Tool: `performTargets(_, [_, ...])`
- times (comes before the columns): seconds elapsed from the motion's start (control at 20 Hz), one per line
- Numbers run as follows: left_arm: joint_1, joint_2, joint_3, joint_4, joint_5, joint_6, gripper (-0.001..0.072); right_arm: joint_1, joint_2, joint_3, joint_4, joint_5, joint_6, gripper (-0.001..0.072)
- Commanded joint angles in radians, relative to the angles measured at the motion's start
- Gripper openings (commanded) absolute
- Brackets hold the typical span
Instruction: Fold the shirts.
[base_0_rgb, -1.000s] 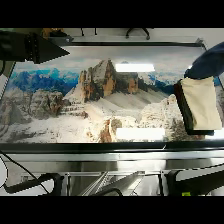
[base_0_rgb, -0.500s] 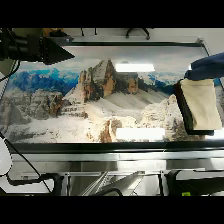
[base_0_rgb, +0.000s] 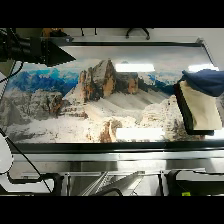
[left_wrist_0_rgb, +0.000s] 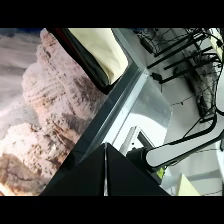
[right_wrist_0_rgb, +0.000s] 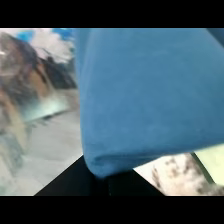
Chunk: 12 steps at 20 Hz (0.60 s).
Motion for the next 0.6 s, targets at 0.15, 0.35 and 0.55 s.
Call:
performTargets(0.15, [0.000,-0.001,0.000,0.001,-0.016,0.002,0.0014,-0.001,0.104,-0.277,-0.215,0.029,0.073,0.0017])
performTargets(0.35, [0.000,-0.001,0.000,0.001,-0.015,0.003,0.0014,-0.001,0.111,-0.391,-0.243,0.017,0.072,0.0018])
performTargets(0.55, [0.000,-0.001,0.000,0.001,-0.015,0.002,0.0014,-0.001,0.100,-0.416,-0.262,-0.037,0.049,0.0333])
